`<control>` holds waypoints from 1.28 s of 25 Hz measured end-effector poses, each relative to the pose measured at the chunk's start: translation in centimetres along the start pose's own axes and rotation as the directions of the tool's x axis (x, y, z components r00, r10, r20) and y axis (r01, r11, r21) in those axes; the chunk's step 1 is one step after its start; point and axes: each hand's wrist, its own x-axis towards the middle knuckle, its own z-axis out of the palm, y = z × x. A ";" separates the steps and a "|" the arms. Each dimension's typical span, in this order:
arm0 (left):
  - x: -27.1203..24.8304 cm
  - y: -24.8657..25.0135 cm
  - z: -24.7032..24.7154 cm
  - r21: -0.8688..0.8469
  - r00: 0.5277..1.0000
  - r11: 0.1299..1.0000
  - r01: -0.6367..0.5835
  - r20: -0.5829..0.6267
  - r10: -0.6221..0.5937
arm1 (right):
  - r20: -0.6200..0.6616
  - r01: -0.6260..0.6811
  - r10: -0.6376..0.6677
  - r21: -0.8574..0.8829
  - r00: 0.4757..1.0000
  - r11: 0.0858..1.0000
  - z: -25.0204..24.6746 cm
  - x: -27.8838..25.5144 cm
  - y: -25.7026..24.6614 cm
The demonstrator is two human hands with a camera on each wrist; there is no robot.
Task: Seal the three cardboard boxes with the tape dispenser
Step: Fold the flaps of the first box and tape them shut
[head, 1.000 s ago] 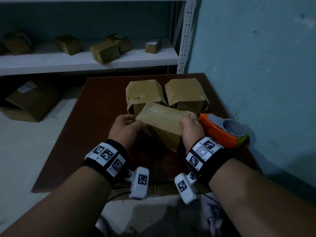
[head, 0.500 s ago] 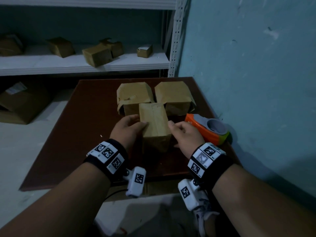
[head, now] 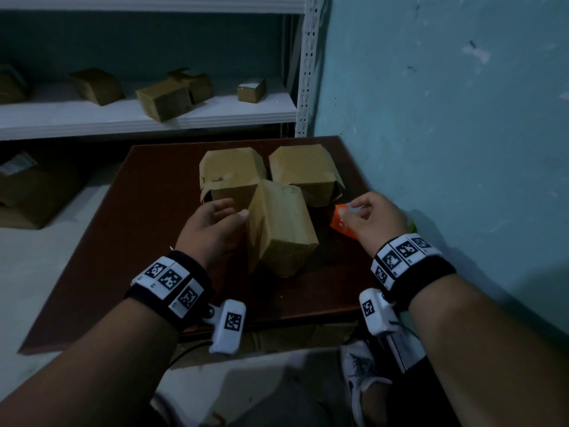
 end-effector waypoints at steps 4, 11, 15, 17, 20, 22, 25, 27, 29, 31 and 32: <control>-0.7 0.1 0.5 0.144 0.987 0.982 -0.121 0.121 0.104 | -0.085 0.055 -0.080 -0.264 0.993 0.963 -1.0 1.8 1.5; -0.8 0.0 1.5 0.363 0.952 0.883 -0.298 0.182 0.247 | 0.119 0.053 0.018 -0.566 0.993 0.823 -1.1 2.6 3.8; -0.8 0.2 1.4 0.377 0.959 0.882 -0.284 0.135 0.250 | 0.096 0.060 -0.001 -0.618 0.995 0.784 -0.8 3.0 3.7; -0.7 0.1 1.3 0.381 0.955 0.875 -0.297 0.139 0.263 | 0.100 0.042 0.020 -0.573 0.995 0.819 -1.2 3.1 3.8; -0.9 0.6 1.4 0.420 0.938 0.839 -0.345 0.145 0.314 | 0.069 0.073 -0.048 -0.422 0.996 0.904 -2.5 2.4 2.6; -1.2 1.4 1.6 0.440 0.924 0.815 -0.378 0.129 0.359 | 0.037 0.177 -0.175 -0.363 0.984 0.915 -3.6 1.5 1.3; -1.7 3.3 2.0 0.418 0.916 0.819 -0.393 0.100 0.389 | 0.031 0.374 -0.386 -0.324 0.922 0.869 -5.4 -0.3 -0.5; -1.9 4.4 2.1 0.422 0.894 0.793 -0.439 0.118 0.432 | 0.033 0.454 -0.459 -0.218 0.888 0.864 -6.5 -1.7 -1.3; -2.2 5.3 2.2 0.383 0.869 0.781 -0.494 0.193 0.455 | 0.039 0.490 -0.489 -0.112 0.872 0.865 -7.3 -3.0 -1.8; -2.7 5.8 2.5 0.376 0.844 0.757 -0.534 0.298 0.447 | 0.073 0.524 -0.521 -0.032 0.850 0.851 -7.4 -4.1 -2.0; -2.8 5.9 2.7 0.377 0.832 0.748 -0.546 0.346 0.434 | 0.092 0.538 -0.536 -0.001 0.839 0.843 -7.4 -4.3 -2.0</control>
